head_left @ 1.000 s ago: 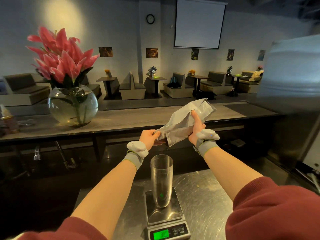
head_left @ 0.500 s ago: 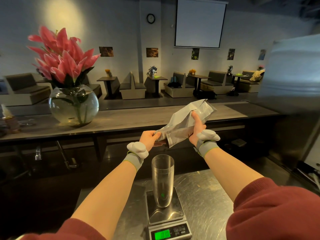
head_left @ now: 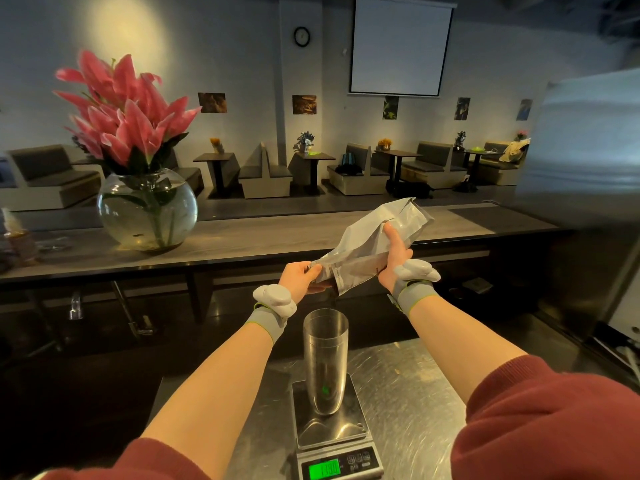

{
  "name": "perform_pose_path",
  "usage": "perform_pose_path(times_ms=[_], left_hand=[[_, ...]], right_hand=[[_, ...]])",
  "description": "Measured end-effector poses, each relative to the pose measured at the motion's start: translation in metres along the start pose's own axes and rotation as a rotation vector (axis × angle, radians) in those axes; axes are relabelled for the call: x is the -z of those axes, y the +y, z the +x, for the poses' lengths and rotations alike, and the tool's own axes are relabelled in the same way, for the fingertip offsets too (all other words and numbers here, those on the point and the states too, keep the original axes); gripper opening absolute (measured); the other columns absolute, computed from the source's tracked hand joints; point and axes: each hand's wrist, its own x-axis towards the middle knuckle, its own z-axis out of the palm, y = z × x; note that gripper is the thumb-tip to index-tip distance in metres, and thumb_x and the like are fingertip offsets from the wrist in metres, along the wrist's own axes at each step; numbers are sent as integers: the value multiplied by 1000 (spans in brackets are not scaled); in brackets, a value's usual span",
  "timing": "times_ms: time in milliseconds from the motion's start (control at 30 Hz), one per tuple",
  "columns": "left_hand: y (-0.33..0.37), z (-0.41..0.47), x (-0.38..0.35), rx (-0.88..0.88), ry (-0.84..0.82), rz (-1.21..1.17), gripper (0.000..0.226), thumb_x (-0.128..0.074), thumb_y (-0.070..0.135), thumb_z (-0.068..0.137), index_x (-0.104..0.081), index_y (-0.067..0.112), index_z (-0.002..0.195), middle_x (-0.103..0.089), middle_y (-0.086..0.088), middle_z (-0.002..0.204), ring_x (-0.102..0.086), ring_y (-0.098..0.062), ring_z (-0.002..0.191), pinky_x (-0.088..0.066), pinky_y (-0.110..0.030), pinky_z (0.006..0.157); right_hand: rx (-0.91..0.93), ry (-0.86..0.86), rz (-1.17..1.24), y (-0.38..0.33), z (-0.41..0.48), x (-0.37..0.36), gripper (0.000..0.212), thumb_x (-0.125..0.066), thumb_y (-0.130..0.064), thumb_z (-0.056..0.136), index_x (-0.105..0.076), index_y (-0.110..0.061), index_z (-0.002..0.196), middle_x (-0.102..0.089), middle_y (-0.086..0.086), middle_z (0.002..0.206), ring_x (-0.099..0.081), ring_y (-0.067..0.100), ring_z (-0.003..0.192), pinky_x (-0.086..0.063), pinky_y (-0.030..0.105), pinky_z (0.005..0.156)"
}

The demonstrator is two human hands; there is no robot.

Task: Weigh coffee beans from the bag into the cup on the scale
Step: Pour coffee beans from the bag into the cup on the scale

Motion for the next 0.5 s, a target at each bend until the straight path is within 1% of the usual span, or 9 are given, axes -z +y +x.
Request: perform_pose_path(times_ms=[167,300,400,500], left_hand=[[2,1,-2,-5,26,-14,32,-44,12,96,-54,-1,124,-58,-24,126,-61,-38,112,-51,-41,94],[1,0,-1,4,19,-9,33,-44,14,96,-53,1,125,-58,-22,127,-61,-36,112,-52,-40,94],[1,-1,0,2,24,-5,33,-44,14,96,-54,1,124,-58,-22,127,-62,-36,112,-52,-41,95],[0,-1,1,-10,32,-7,31,-44,13,96,-55,0,122,-59,-22,127,-62,-36,112,-52,-43,95]], right_hand=[[6,-1,-20,-1,1,1,100,-61,-65,72,-15,-22,150,-34,6,147,-37,32,134,-31,48,114],[7,-2,-15,-1,0,1,101,-61,-66,71,-15,-23,150,-34,7,147,-37,32,134,-31,49,114],[-8,-18,-3,0,-1,0,107,-62,-69,65,-15,-25,150,-34,8,149,-38,32,134,-31,50,114],[-8,-25,10,-1,-2,0,103,-63,-65,69,-16,-23,150,-34,8,148,-37,32,134,-32,49,114]])
